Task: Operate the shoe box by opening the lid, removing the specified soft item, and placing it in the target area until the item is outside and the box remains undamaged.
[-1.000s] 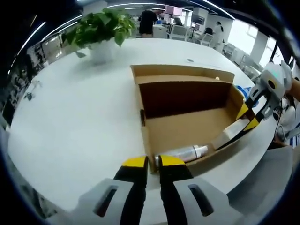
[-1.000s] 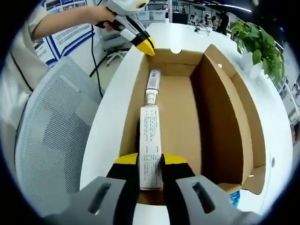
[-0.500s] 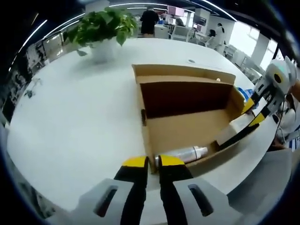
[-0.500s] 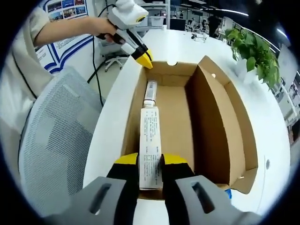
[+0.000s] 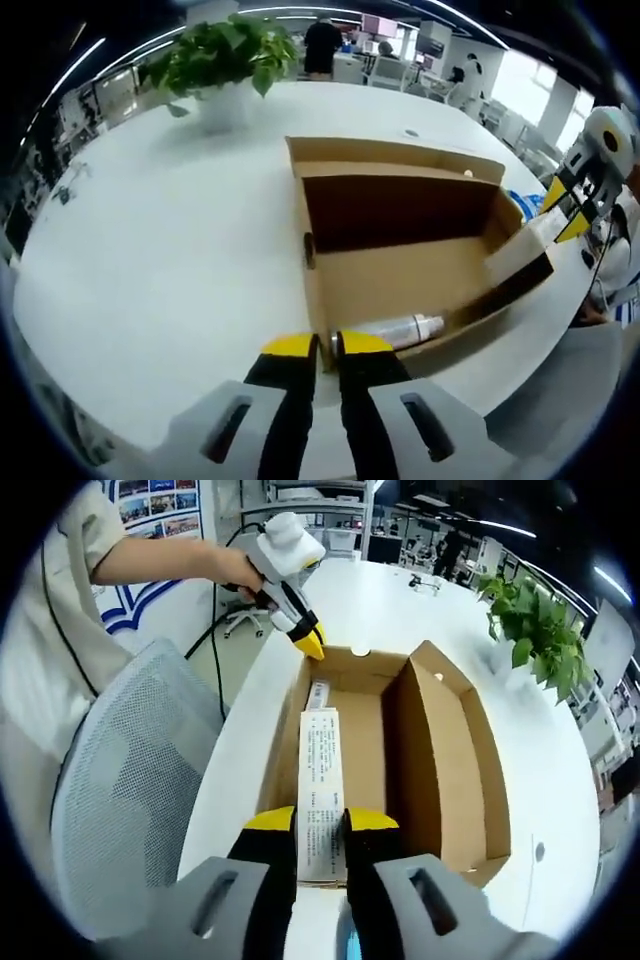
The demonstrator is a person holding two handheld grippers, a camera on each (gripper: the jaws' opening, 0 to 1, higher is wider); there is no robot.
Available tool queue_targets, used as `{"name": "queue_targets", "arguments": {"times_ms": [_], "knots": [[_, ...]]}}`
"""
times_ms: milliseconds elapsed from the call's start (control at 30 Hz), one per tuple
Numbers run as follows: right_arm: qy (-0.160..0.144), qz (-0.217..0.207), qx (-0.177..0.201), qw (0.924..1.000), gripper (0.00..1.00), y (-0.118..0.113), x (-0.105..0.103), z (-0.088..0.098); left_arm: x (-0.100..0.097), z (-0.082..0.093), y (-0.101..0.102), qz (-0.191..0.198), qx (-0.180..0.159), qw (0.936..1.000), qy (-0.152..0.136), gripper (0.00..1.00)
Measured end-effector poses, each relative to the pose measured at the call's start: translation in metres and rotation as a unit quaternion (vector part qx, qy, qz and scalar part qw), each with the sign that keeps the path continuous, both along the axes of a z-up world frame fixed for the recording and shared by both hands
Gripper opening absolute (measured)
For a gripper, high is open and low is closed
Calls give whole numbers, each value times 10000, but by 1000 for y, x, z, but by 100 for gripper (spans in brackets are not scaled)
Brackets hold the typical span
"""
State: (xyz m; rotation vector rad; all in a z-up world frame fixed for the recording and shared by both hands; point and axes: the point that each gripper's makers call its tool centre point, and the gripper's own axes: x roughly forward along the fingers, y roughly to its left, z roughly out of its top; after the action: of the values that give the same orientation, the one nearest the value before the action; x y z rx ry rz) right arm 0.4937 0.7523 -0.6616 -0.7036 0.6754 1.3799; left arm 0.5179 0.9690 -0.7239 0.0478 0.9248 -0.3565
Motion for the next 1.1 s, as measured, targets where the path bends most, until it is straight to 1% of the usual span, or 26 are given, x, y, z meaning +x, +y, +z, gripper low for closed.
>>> {"name": "queue_targets", "arguments": {"times_ms": [200, 300, 333, 500, 567, 833, 1100], "knots": [[-200, 71, 46, 9998, 15, -7, 4, 21, 0, 0, 0, 30, -40, 10000, 4, 5], [-325, 89, 58, 9994, 15, -15, 7, 33, 0, 0, 0, 51, -56, 10000, 8, 5], [-337, 88, 61, 9994, 15, -16, 7, 34, 0, 0, 0, 49, -57, 10000, 9, 5], [-538, 41, 91, 9985, 15, -34, 16, 51, -1, 0, 0, 45, -58, 10000, 16, 5], [-576, -9, 111, 9983, 15, -42, 19, 56, -1, 0, 0, 41, -50, 10000, 16, 5], [-710, -173, 21, 9973, 15, -73, 31, 62, -1, 0, 0, 36, -14, 10000, 44, 5], [-815, -428, -155, 9956, 15, -115, 49, 61, -1, -1, -1, 31, 36, 9999, 113, 4]]}}
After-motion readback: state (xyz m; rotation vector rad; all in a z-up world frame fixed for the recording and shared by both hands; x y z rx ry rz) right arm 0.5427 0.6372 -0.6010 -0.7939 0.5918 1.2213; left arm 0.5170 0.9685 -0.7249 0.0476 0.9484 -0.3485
